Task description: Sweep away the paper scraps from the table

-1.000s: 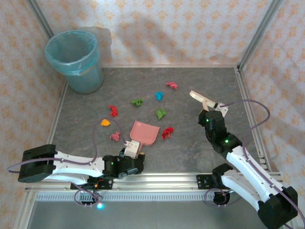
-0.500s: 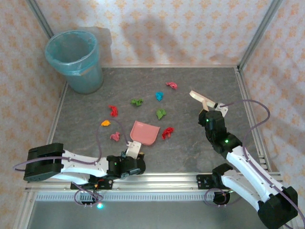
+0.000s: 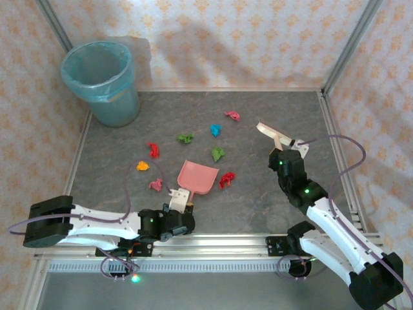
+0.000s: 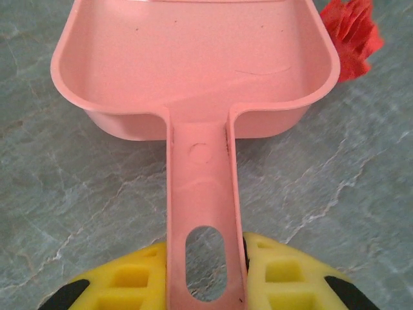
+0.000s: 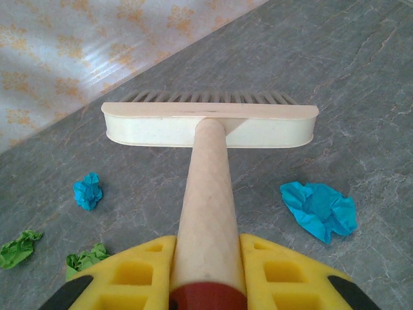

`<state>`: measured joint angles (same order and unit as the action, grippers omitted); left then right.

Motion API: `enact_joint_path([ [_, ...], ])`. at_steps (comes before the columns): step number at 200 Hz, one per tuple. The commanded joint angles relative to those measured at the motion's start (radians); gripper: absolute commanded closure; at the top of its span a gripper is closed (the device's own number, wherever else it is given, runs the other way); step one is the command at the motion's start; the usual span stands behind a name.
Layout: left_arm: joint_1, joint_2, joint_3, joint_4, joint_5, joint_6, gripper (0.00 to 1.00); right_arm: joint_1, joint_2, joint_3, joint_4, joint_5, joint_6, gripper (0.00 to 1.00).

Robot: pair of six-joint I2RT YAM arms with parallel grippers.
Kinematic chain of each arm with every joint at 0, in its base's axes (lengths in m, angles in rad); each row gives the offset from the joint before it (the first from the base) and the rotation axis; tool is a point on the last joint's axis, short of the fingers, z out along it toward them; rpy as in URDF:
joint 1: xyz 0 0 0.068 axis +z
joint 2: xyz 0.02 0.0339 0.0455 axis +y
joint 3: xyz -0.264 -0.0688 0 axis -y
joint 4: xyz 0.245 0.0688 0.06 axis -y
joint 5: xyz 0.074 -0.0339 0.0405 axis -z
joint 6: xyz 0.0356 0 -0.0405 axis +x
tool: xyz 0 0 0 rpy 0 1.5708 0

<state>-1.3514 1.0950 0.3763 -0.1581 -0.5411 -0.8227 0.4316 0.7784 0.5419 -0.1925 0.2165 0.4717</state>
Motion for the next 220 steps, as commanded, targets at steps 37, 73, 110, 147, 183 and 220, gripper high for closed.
enact_joint_path([
  [37,0.036,-0.209,0.155,-0.289,-0.062,0.044,0.90,0.006,-0.021,-0.001,0.046,0.014,0.034,1.00],
  [73,0.156,-0.201,0.378,-0.431,0.061,0.220,0.91,0.006,-0.011,0.005,0.042,-0.017,0.068,1.00],
  [110,0.304,-0.005,0.626,-0.461,0.190,0.379,1.00,0.004,-0.023,-0.005,0.005,0.033,0.110,1.00],
  [147,0.368,0.152,0.665,-0.326,0.209,0.407,1.00,0.003,-0.093,-0.081,0.057,0.116,0.156,1.00],
  [183,0.367,0.234,0.621,-0.206,0.060,0.504,1.00,0.003,-0.077,-0.145,0.137,0.182,0.190,1.00],
  [220,0.366,0.239,0.578,-0.124,0.101,0.528,1.00,0.003,-0.140,-0.166,0.121,0.236,0.220,1.00],
])
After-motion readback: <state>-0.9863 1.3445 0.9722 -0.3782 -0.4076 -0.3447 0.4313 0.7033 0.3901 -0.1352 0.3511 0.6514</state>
